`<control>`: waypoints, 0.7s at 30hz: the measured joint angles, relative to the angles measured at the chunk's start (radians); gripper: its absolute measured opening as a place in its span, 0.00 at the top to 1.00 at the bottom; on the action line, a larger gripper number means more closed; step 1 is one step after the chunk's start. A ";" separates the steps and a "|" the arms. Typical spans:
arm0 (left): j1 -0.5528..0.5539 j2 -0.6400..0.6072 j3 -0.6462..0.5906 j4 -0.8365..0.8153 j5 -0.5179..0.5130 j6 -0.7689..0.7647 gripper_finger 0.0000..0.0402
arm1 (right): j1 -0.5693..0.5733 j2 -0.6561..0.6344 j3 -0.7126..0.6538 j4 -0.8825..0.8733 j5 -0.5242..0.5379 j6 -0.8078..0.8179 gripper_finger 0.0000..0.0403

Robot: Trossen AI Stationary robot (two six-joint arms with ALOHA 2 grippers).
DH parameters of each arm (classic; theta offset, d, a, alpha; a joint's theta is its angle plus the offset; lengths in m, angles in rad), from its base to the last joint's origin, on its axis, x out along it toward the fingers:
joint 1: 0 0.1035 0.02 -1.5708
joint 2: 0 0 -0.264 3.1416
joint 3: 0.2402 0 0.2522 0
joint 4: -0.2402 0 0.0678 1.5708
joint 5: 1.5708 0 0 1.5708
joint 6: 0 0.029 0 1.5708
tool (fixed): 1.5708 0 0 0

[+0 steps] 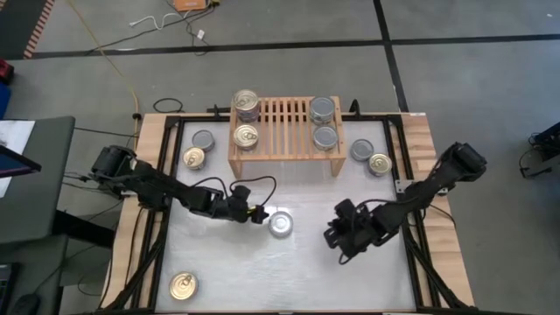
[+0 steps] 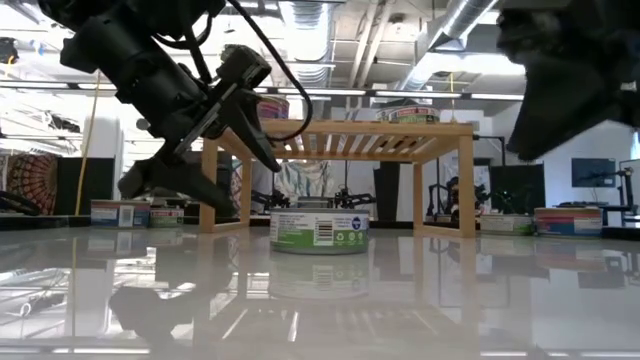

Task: Stack canned seafood by type on shelf
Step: Stack the green tuna can on top of the other green tuna can on the shelf

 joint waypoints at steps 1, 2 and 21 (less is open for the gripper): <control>-0.003 0.000 0.000 -0.008 0.000 -0.004 0.29 | -0.006 0.020 0.000 0.028 -0.013 -0.008 0.76; -0.006 0.000 0.000 -0.019 0.000 -0.011 0.29 | -0.012 0.036 0.000 0.051 -0.023 -0.009 0.76; -0.025 0.000 0.031 -0.242 0.019 -0.124 0.29 | -0.138 0.079 0.000 0.144 -0.067 -0.176 0.44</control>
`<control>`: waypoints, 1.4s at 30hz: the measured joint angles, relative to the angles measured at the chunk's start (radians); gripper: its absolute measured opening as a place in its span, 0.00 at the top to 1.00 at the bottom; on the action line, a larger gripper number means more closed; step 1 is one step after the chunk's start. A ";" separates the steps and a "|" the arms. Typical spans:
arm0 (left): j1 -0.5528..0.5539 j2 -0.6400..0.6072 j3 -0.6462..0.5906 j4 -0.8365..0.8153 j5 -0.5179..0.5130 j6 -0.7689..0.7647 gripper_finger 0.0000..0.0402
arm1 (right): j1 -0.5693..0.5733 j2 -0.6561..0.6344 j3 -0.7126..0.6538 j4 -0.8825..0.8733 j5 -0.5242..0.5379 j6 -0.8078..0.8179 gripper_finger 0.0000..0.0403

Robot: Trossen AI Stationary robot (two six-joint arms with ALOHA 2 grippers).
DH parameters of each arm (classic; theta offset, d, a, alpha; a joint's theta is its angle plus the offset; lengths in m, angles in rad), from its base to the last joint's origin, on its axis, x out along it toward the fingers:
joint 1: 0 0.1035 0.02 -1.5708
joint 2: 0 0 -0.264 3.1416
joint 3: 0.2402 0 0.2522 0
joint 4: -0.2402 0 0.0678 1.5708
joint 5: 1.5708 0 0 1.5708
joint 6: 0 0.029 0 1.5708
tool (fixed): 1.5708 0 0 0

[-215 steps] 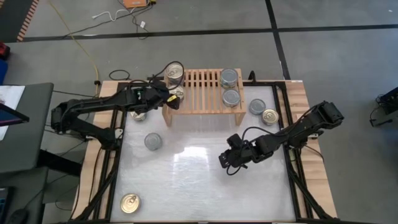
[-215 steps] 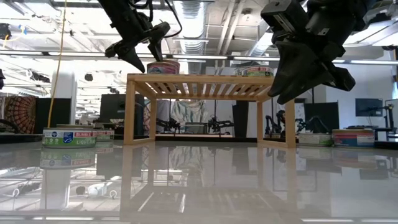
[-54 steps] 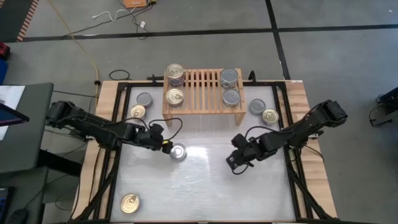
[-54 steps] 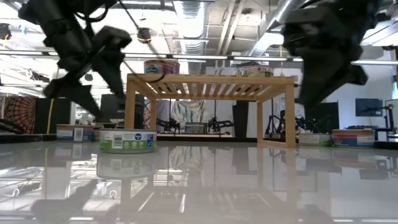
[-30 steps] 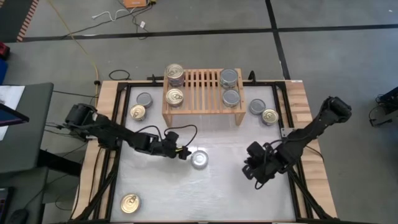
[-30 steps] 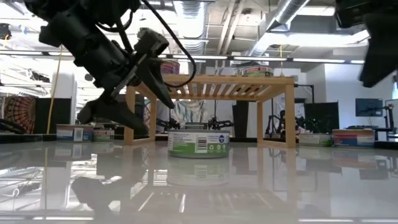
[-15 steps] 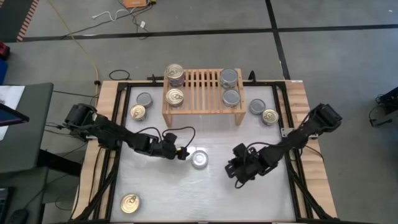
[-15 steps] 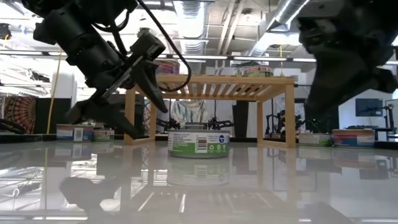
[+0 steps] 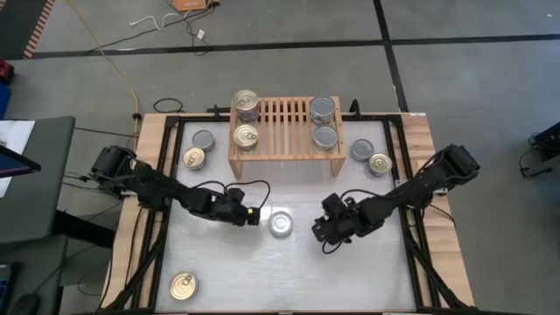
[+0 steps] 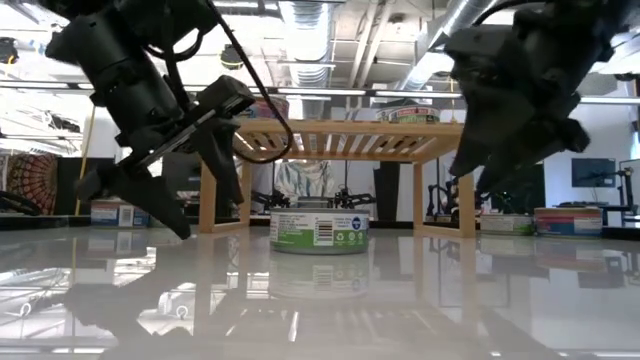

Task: Stack canned seafood by type on shelf
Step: Stack the green tuna can on top of the other green tuna can on the shelf

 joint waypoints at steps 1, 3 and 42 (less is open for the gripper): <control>0.000 0.000 0.022 -0.042 0.000 0.007 0.29 | -0.008 -0.004 0.000 -0.022 0.003 -0.014 0.43; 0.000 0.000 0.073 -0.140 -0.001 0.036 0.29 | -0.021 -0.025 0.000 -0.075 0.006 -0.027 0.41; 0.003 0.148 0.169 -0.141 0.016 0.242 0.29 | -0.232 0.200 -0.024 0.622 -0.338 -0.232 0.62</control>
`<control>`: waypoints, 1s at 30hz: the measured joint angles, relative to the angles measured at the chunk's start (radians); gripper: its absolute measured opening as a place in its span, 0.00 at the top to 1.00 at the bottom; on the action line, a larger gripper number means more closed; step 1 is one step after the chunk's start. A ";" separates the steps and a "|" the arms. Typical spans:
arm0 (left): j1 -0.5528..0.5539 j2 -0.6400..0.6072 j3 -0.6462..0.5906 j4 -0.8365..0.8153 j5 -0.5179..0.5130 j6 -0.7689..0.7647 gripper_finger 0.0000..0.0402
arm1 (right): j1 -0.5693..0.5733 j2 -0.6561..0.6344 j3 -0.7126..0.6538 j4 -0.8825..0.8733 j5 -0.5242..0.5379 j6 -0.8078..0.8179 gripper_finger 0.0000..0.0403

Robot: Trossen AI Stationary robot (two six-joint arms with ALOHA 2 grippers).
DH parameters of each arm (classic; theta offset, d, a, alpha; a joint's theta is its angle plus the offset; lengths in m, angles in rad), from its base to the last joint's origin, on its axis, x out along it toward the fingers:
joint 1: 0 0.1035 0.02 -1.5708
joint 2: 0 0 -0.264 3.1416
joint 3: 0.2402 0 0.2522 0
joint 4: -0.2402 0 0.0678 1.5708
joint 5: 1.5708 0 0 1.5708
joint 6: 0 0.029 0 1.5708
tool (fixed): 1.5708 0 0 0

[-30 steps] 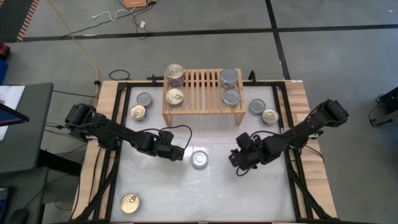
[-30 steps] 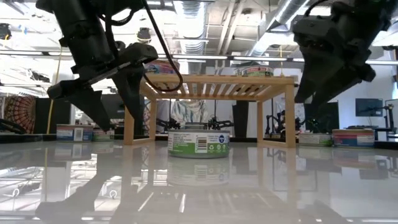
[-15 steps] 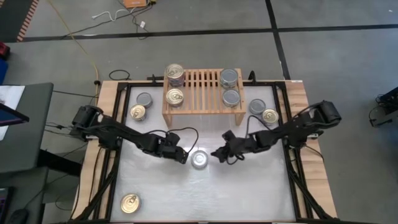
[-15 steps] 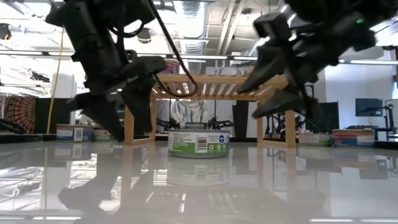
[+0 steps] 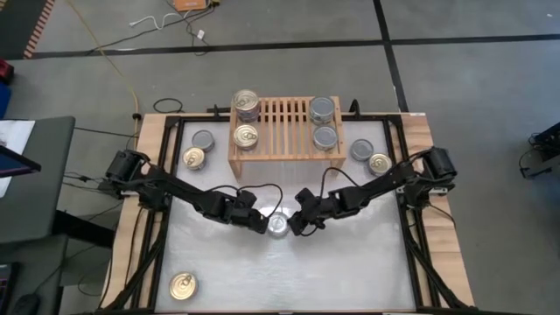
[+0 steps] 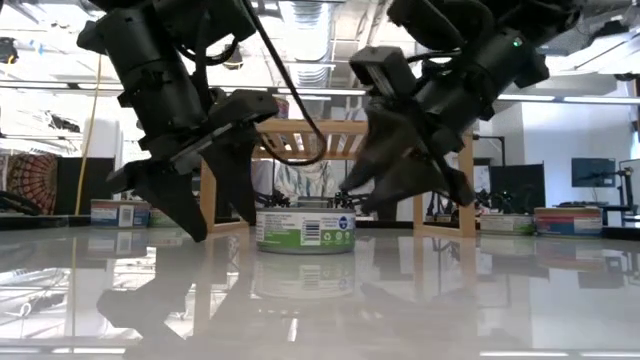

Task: Stack canned seafood by type on shelf
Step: Stack the green tuna can on top of the other green tuna can on the shelf

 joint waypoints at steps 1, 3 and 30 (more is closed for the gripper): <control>-0.004 0.003 0.000 0.004 0.004 -0.004 0.29 | -0.002 0.000 0.004 -0.014 0.000 -0.003 0.64; -0.010 0.003 0.000 0.008 0.004 -0.015 0.29 | -0.007 0.000 0.005 -0.036 0.000 -0.007 0.67; 0.017 0.022 -0.002 0.123 -0.085 0.017 0.29 | 0.007 0.009 0.003 -0.030 0.002 -0.002 0.70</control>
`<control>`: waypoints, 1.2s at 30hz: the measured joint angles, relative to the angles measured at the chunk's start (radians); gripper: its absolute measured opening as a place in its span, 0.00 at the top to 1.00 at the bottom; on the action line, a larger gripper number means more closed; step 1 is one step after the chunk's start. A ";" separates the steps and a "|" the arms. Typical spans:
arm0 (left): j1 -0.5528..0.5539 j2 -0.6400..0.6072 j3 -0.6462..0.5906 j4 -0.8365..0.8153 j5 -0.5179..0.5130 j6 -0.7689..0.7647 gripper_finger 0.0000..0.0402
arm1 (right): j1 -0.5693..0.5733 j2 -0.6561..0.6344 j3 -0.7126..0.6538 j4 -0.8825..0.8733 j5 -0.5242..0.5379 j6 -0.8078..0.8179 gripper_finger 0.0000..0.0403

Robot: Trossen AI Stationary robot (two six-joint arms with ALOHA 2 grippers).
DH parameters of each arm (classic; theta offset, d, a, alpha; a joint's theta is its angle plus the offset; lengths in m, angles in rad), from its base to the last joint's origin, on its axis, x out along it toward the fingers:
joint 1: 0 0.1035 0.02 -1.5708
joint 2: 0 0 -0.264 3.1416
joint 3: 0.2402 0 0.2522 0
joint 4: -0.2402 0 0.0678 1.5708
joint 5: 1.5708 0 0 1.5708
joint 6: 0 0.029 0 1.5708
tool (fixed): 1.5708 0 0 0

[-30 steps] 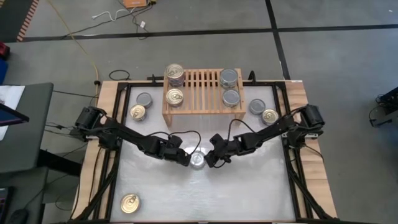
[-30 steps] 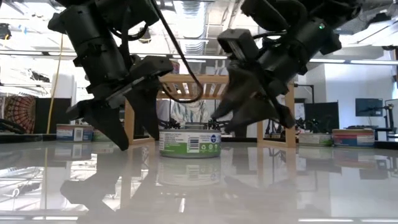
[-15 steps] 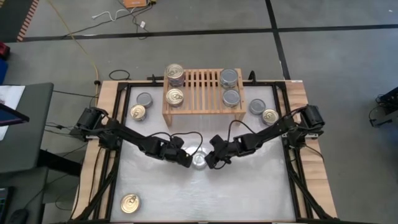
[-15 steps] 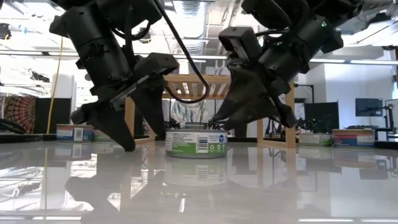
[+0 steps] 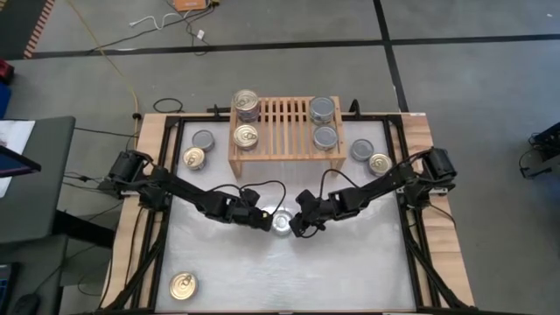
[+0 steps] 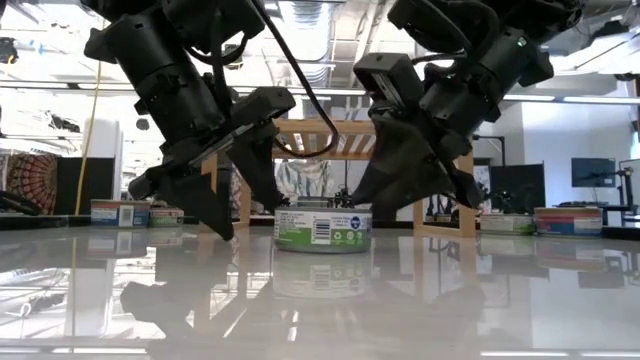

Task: Stack canned seafood by type on shelf
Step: Stack the green tuna can on top of the other green tuna can on the shelf

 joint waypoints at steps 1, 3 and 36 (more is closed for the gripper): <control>0.004 0.000 0.000 0.004 -0.003 0.002 0.29 | 0.000 0.007 0.000 -0.001 0.002 0.002 0.70; 0.010 0.000 0.000 0.012 -0.006 0.014 0.29 | 0.000 0.015 0.000 -0.013 0.003 0.016 0.70; -0.025 -0.120 0.003 -0.202 0.064 -0.162 0.29 | 0.004 0.050 0.000 0.018 0.005 0.032 0.96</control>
